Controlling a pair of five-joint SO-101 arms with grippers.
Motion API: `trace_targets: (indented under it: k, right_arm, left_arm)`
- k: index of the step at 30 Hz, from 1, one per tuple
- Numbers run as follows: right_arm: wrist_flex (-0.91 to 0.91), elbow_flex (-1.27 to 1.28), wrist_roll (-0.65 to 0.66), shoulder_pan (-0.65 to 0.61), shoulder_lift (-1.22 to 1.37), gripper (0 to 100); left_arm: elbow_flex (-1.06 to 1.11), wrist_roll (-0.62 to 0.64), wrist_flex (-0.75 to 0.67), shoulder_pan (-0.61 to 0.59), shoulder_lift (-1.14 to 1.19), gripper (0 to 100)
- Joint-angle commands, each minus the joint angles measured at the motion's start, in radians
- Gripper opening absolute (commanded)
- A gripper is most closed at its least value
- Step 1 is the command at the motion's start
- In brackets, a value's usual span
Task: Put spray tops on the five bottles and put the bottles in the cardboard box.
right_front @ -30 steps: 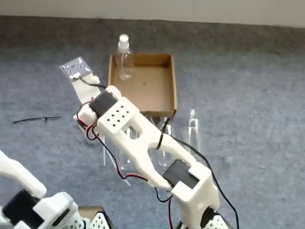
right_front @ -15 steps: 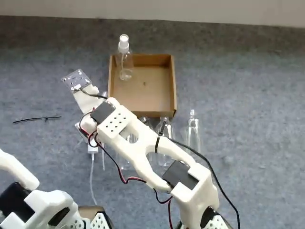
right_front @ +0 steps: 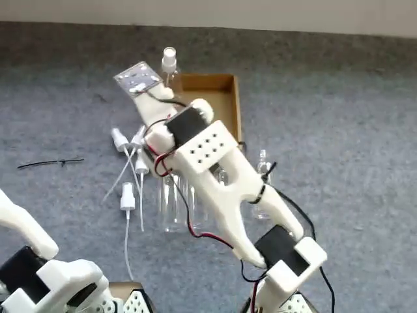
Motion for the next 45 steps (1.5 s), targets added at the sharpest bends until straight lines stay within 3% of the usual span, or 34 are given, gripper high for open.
trace_targets:
  k: [1,4,9,15,19,23,33,45]
  right_arm:
    - [0.120,-0.059,0.071,0.105,-0.102,15.8]
    - [0.131,-0.041,0.106,0.214,-0.189,15.8]
    - [0.116,0.205,0.186,0.380,-0.363,16.6]
    - [-0.134,0.657,0.222,0.552,-0.492,21.4]
    - [-0.295,0.857,0.199,0.584,-0.456,26.5]
    - [-0.387,0.840,0.152,0.584,-0.351,27.6]
    - [-0.398,0.529,0.081,0.582,-0.004,27.6]
    - [-0.400,0.463,0.066,0.584,0.125,27.4]
  left_arm:
    - [-0.042,-0.008,0.095,0.068,-0.139,20]
    - [-0.041,-0.008,0.169,0.107,-0.219,20]
    - [-0.035,-0.008,0.244,0.179,-0.289,20]
    - [0.081,-0.003,0.270,0.295,-0.295,20]
    - [0.125,0.038,0.265,0.357,-0.298,20]
    - [0.159,0.052,0.264,0.378,-0.298,20]
    - [0.260,0.048,0.138,0.375,-0.297,20]
    - [0.275,0.048,0.107,0.375,-0.297,20]
